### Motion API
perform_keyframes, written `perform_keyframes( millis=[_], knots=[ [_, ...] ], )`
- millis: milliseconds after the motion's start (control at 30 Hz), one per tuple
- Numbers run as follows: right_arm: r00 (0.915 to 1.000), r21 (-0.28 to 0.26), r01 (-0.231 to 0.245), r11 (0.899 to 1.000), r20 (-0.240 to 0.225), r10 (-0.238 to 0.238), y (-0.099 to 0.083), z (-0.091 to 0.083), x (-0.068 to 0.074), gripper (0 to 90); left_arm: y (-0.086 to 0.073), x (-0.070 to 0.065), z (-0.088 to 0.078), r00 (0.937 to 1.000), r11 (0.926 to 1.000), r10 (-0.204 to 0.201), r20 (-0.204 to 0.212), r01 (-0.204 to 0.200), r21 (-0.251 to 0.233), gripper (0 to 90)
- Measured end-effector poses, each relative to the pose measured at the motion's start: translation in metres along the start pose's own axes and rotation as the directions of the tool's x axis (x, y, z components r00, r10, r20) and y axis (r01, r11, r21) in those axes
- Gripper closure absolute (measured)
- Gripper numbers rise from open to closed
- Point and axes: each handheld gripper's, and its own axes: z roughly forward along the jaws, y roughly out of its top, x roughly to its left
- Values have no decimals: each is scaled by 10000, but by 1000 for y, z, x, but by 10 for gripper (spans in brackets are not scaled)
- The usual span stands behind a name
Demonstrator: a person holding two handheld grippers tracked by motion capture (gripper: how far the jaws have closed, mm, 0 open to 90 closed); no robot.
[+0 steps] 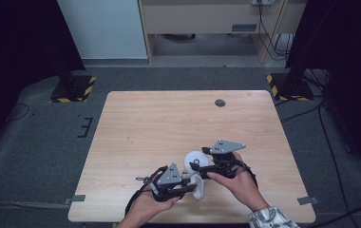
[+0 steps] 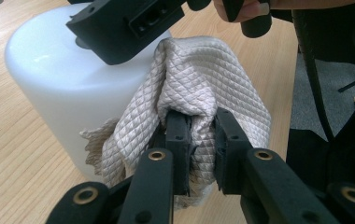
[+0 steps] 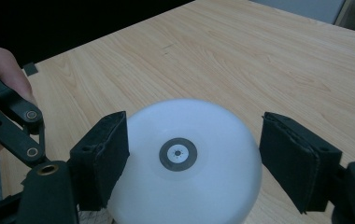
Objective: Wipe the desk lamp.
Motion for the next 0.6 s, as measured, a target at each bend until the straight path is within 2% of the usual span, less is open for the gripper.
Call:
perform_keyframes(
  millis=[267, 600],
  knots=[
    [10000, -1, 6, 10000, -4, -6, 0, 0, 0, 247, -13, 8, 3, 9997, 9989, -219, -121, 224, 402, 777],
    [10000, 5, 44, 10000, -11, -44, 0, -1, 0, 247, -19, 17, -2, 9987, 9980, -368, -363, 387, 504, 776]
  ],
)
